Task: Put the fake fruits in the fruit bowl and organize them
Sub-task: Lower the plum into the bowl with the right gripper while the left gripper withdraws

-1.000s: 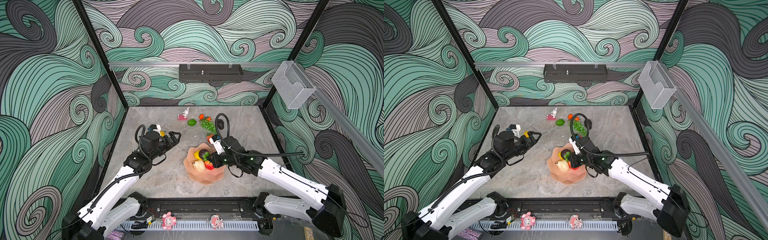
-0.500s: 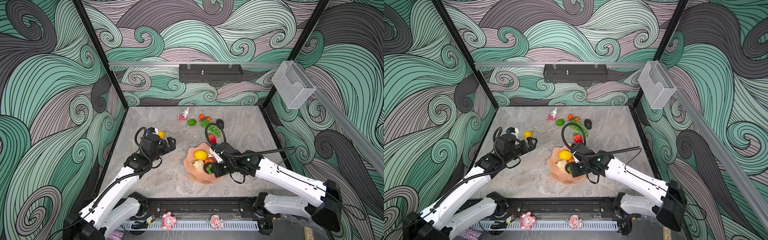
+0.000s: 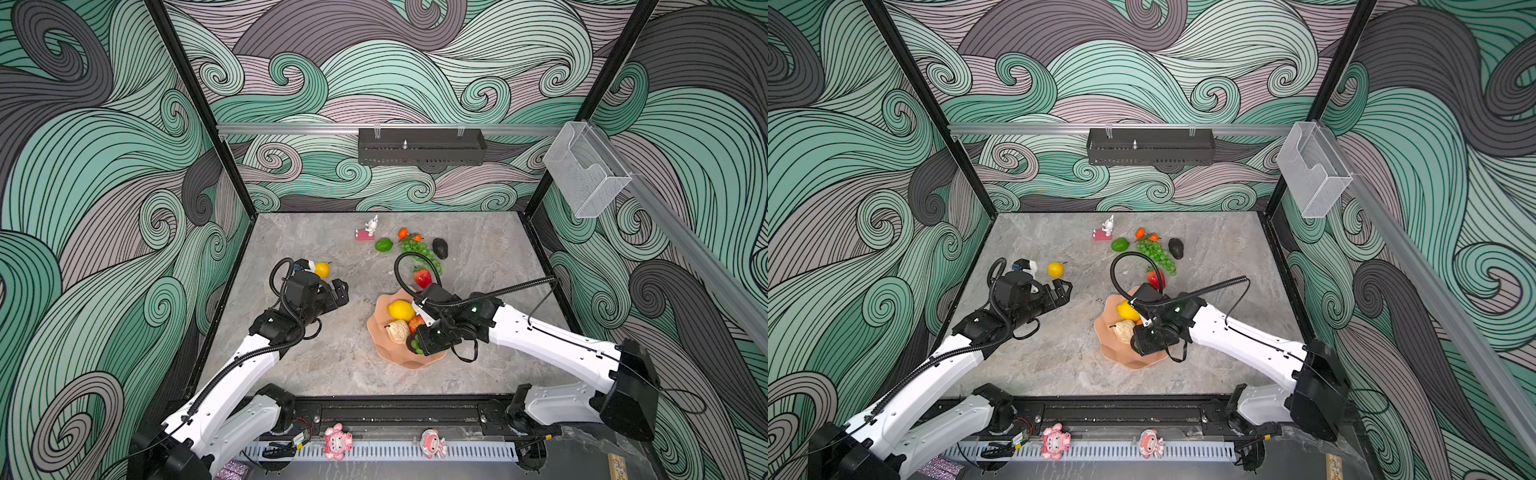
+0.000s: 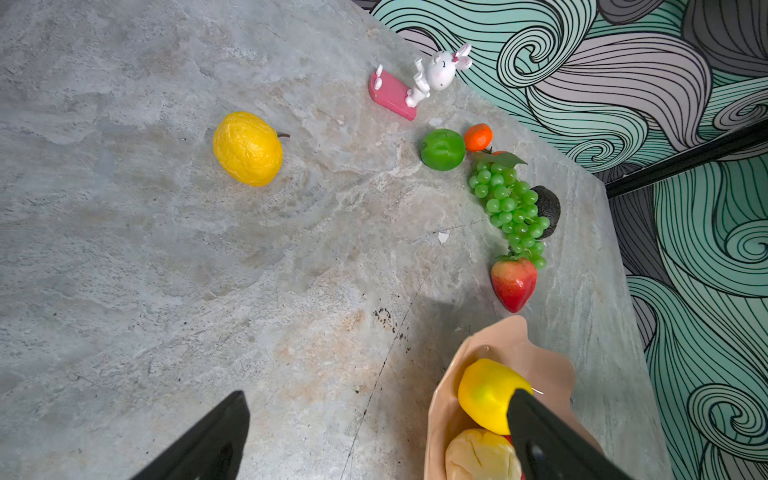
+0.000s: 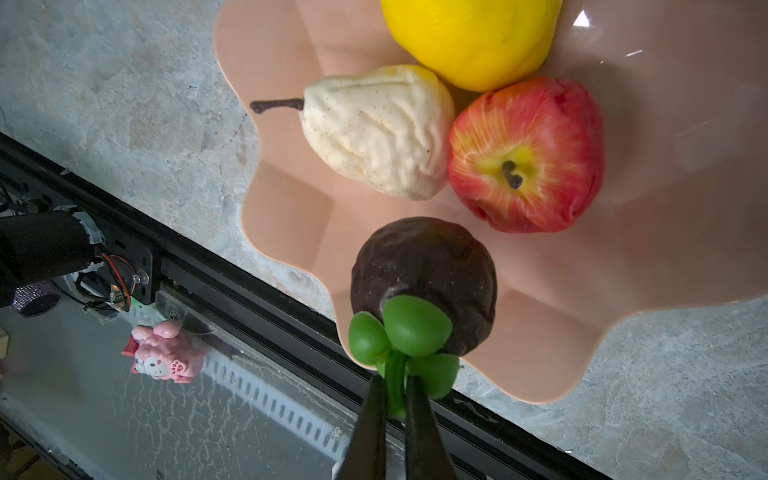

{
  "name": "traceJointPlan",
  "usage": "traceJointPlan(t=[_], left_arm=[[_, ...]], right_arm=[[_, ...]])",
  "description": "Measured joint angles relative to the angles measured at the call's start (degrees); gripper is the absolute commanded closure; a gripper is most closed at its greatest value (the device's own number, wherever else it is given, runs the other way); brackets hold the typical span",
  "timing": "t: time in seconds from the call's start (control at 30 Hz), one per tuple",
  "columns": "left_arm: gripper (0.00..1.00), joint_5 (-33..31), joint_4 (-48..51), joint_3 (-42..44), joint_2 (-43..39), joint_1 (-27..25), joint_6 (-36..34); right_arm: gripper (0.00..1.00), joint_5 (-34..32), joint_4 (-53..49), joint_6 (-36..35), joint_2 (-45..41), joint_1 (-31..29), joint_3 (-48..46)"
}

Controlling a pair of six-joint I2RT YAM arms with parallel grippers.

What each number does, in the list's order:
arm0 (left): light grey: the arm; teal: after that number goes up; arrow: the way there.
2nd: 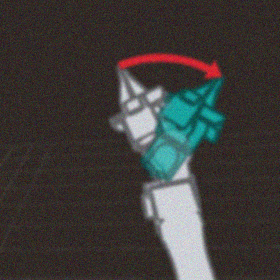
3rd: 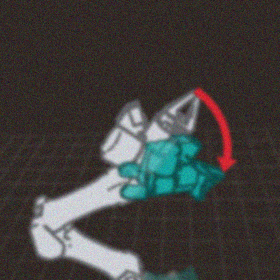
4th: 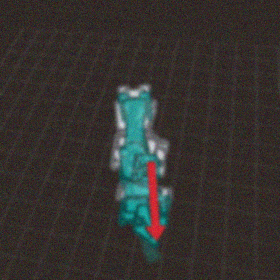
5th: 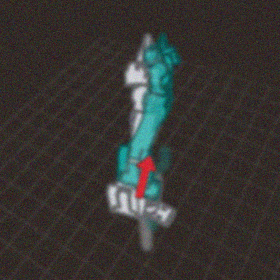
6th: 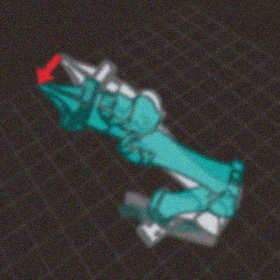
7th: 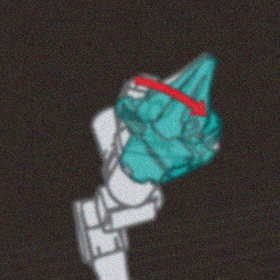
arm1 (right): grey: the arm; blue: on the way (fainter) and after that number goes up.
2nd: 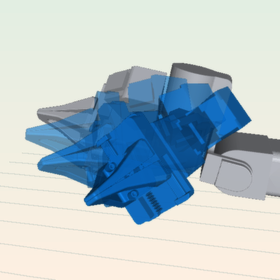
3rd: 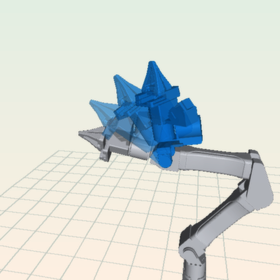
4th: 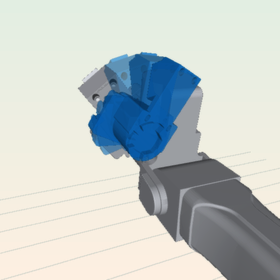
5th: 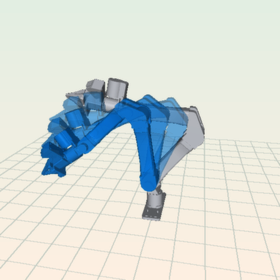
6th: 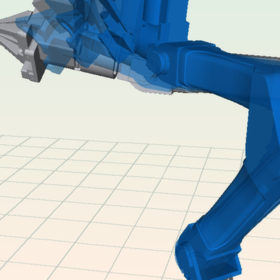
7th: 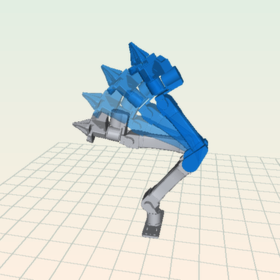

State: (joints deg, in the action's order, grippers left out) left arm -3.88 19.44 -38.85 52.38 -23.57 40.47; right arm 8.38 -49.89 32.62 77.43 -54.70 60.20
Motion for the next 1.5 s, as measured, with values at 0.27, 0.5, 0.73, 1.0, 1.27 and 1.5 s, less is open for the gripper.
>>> traceJointPlan(t=[0.27,0.5,0.73,1.0,1.27,1.5], left_arm=[[0.01,0.0,-0.15,0.02,-0.66,0.26,-0.02],[0.01,0.0,-0.17,0.35,-0.92,0.26,-0.04],[0.01,-0.02,-0.15,0.44,-1.16,0.28,-0.09],[0.01,-0.04,-0.15,0.44,-1.27,0.31,-0.22],[0.01,-0.2,-0.15,0.44,-1.27,0.31,-0.24],[0.01,-0.22,-0.15,0.44,-1.27,0.33,-0.26]], right_arm=[[1.0,0.66,-0.57,0.0,3.32,-0.11,0.17],[1.0,0.87,-0.9,-0.33,5.11,-0.11,0.98],[0.97,0.96,-0.74,-0.79,7.69,-0.11,2.12],[0.88,0.5,-0.55,-0.9,9.07,-0.11,2.86],[0.8,-0.76,-0.48,-0.85,9.07,-0.11,2.86],[0.77,-1.05,-0.35,-0.85,9.07,-0.11,2.86]])
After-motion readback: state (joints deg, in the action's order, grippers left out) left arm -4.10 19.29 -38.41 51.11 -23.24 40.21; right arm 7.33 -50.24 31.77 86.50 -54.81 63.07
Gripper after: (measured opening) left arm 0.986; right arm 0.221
